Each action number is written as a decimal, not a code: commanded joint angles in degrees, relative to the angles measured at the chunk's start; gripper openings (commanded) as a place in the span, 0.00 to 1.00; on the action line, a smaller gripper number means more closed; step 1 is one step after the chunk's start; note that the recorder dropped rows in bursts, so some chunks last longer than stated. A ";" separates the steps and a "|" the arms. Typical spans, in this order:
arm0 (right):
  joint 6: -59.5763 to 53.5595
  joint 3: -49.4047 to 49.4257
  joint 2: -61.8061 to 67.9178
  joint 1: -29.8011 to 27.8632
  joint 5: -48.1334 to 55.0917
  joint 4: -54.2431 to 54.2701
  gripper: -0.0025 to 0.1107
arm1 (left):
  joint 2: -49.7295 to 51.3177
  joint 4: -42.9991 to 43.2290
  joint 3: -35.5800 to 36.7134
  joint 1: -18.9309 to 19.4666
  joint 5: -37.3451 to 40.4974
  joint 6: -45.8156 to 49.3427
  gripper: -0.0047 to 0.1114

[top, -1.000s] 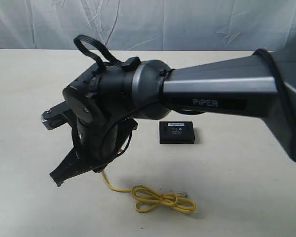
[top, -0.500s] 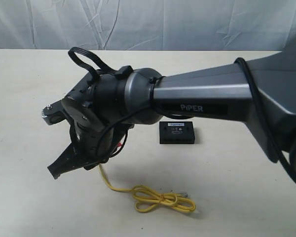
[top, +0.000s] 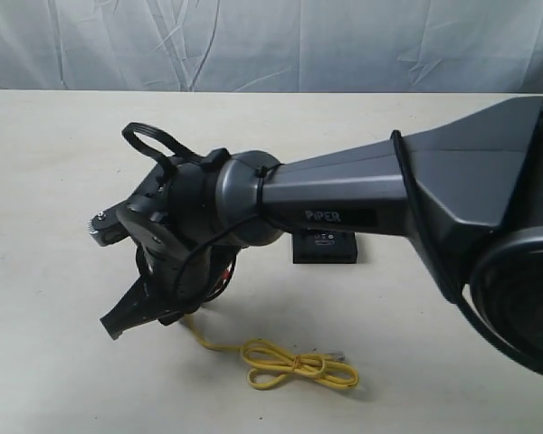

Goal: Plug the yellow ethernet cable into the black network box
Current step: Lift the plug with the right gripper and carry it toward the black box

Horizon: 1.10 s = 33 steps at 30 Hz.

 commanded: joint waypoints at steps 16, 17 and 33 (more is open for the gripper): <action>-0.30 0.84 -7.53 -1.62 8.17 -0.11 0.02 | -0.24 0.39 0.29 0.01 -0.70 -0.28 0.04; -0.30 1.68 -8.70 -2.08 8.17 -0.11 0.02 | -0.24 0.39 0.29 0.01 -0.70 -0.28 0.04; -1.46 40.15 -37.01 -15.85 -9.93 1.19 0.02 | -0.24 0.39 0.29 0.01 -0.70 -0.28 0.04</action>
